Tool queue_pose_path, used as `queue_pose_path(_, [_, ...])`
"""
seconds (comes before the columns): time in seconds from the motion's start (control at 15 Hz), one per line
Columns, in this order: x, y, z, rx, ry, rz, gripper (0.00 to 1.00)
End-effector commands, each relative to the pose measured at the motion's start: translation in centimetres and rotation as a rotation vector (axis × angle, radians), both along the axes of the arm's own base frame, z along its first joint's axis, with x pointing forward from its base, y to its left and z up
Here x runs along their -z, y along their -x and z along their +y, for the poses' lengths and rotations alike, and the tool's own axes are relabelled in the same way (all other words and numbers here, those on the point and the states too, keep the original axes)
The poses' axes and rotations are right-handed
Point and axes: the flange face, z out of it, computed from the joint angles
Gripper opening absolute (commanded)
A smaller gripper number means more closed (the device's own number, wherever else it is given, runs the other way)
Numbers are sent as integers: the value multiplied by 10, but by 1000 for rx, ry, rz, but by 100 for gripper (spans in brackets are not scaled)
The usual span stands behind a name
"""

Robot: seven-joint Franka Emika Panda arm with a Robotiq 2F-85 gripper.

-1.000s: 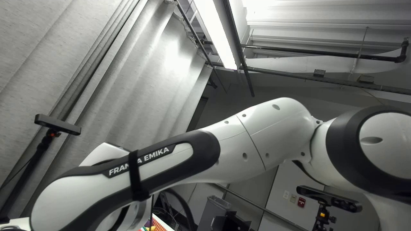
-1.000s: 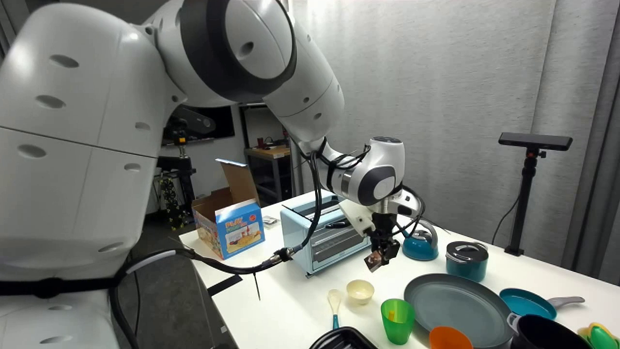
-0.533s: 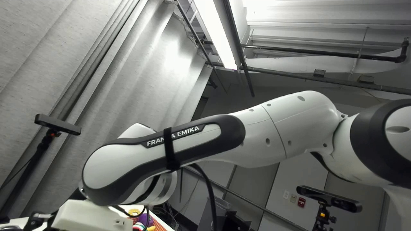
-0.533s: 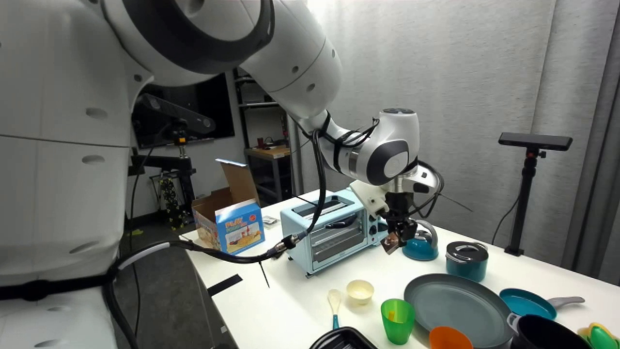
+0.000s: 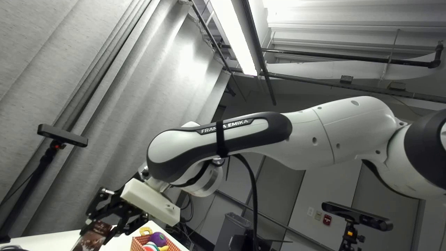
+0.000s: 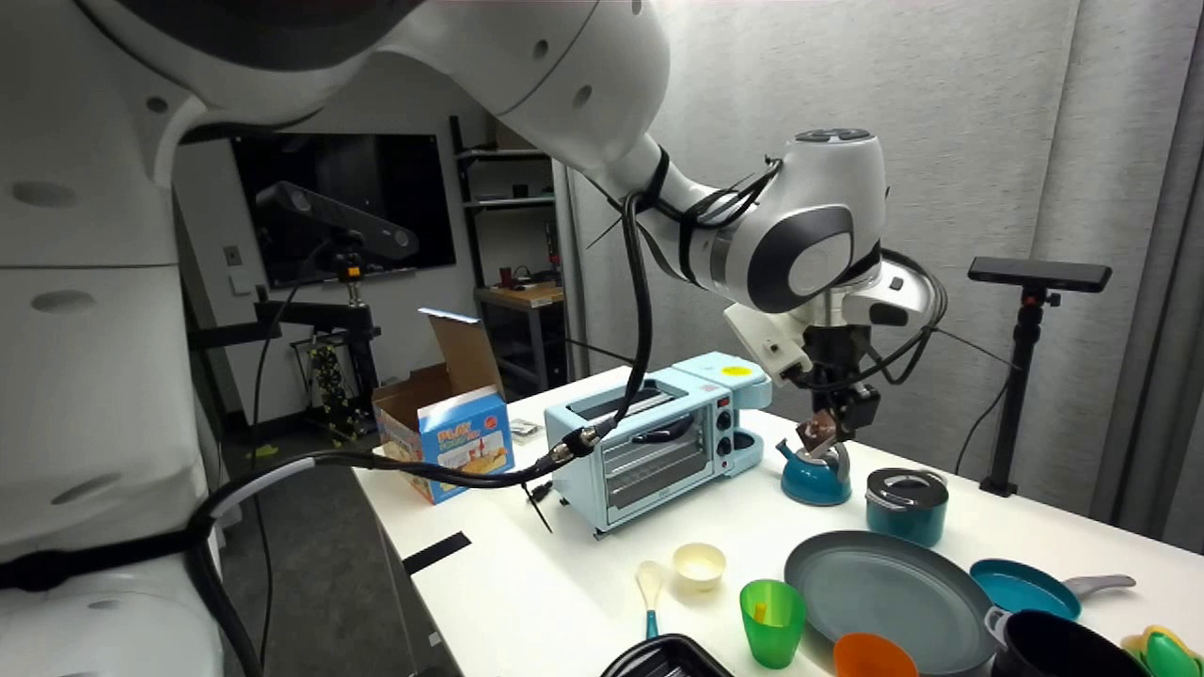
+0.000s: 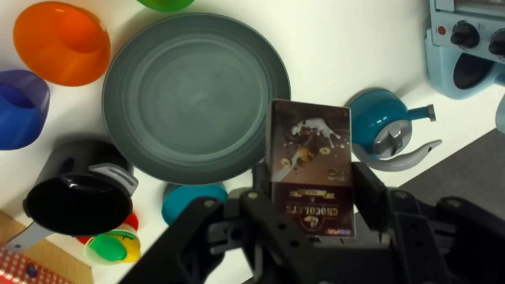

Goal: Put the box in the pot

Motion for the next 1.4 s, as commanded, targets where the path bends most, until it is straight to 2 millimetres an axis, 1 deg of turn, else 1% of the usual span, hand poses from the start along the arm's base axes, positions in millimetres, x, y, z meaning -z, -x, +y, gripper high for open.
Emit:
queue_pose_path(0.0, [-30,11,-35,23,-37,-32,30])
queue_pose_path(0.27, [-52,15,-74,59,-53,-72,30])
queue_pose_path(0.53, [-62,18,-108,92,-53,-89,30])
queue_pose_path(0.93, [-60,20,-145,124,-59,-61,30])
queue_pose_path(1.33, [-55,13,-168,139,-90,-30,30])
